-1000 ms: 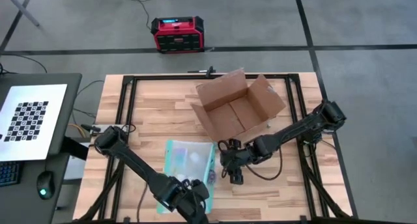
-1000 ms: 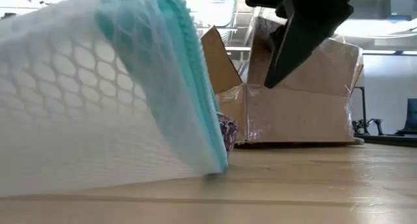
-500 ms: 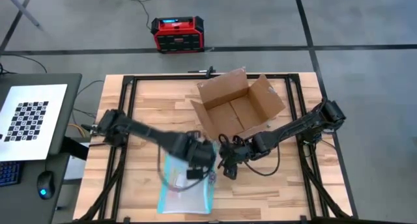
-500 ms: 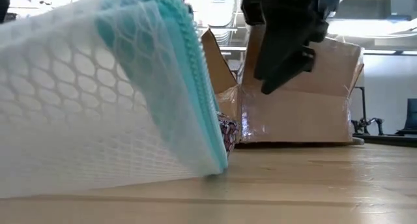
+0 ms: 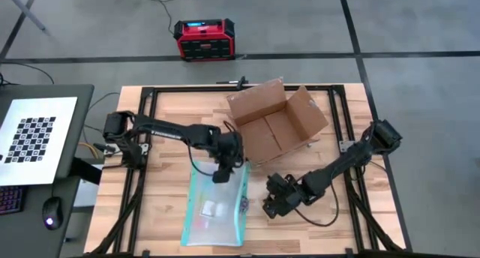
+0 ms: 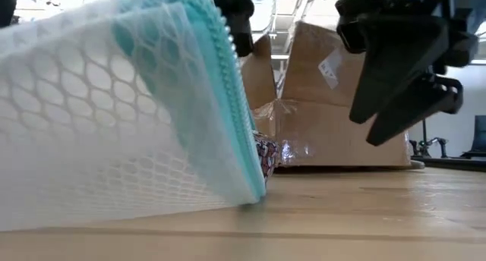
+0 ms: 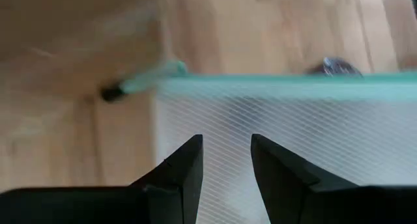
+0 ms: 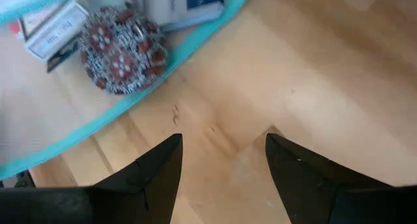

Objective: Unpack boxes
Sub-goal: Close the transparent zip bag

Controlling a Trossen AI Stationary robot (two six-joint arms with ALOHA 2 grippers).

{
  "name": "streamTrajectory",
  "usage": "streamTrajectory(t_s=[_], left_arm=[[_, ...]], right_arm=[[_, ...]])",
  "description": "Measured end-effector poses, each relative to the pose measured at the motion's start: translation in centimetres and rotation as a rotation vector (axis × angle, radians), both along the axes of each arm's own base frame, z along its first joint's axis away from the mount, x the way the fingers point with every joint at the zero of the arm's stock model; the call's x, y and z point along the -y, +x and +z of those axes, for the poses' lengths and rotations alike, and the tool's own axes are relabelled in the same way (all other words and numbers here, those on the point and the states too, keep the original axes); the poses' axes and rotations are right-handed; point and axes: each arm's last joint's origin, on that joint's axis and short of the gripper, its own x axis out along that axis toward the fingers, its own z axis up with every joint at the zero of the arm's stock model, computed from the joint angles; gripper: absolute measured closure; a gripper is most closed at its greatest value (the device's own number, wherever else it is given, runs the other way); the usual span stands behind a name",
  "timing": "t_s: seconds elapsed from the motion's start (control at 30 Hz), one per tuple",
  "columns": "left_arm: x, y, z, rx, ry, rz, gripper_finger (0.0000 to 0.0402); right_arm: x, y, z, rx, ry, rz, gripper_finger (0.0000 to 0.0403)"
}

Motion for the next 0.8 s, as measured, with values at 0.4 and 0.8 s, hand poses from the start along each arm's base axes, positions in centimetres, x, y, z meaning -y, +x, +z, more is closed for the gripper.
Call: streamTrajectory(t_s=[0.4, 0.8], left_arm=[[-3.3, 1.5, -5.9, 0.071, -0.132, 0.061, 0.029], [-3.6, 1.5, -6.2, 0.073, -0.158, 0.05, 0.029]], right_arm=[[-0.5, -0.6, -0.6, 0.005, -0.002, 0.021, 0.0191], [0.0, -0.4, -0.6, -0.003, -0.036, 0.049, 0.0191]])
